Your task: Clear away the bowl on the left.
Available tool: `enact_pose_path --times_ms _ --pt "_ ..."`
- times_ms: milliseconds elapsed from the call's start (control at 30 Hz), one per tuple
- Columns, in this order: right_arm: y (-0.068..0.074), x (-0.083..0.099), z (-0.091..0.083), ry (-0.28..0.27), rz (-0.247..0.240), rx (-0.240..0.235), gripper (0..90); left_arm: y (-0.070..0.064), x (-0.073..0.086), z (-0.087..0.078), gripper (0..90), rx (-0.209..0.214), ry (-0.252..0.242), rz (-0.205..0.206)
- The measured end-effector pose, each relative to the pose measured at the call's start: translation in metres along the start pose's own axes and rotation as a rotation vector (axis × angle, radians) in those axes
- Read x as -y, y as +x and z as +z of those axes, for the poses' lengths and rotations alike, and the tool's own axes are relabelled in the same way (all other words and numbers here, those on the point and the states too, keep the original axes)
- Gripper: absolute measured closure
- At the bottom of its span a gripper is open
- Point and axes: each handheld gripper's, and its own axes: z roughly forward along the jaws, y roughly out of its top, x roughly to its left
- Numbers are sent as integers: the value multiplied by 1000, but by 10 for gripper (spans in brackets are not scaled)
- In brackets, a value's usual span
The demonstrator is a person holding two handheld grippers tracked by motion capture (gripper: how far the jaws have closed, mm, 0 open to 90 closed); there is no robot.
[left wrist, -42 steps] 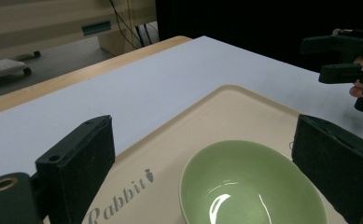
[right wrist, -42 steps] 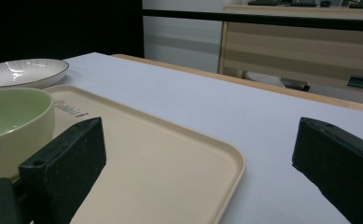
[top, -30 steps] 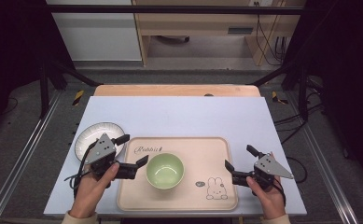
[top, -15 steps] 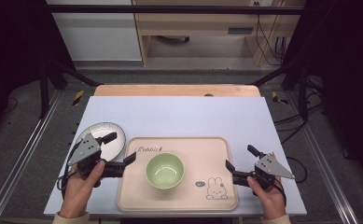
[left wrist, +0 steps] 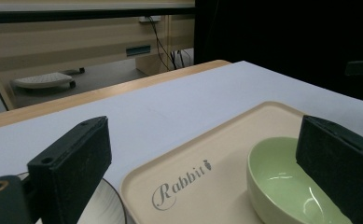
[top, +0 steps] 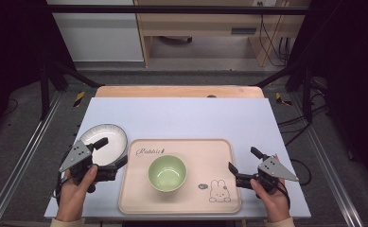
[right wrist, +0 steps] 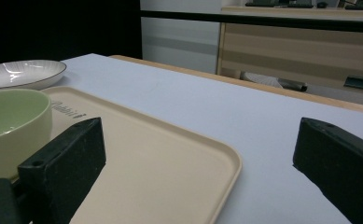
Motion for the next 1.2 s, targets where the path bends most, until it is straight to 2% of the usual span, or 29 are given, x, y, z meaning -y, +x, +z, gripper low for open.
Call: enact_pose_path --times_ms 100,167,267,467,700,867,967,1200 --pt "0 0 0 0 2 1 26 2 5 -1 35 -3 -2 -2" --pt "0 0 0 0 0 0 26 4 9 -2 38 -20 -9 -5" --pt "0 0 0 1 -2 -1 26 9 15 -4 40 -33 -23 -28" --pt "0 0 0 0 -1 -2 27 18 25 -11 40 -40 -32 -45" --pt "1 0 1 4 -3 -2 27 22 39 -10 39 -14 -22 -48" --pt "1 0 1 3 -5 -4 27 22 50 -6 38 -3 2 -49" --pt "1 0 1 3 -6 -5 27 22 53 -4 38 2 13 -44" --pt "2 0 2 7 -4 -11 27 22 58 2 38 3 51 -66"
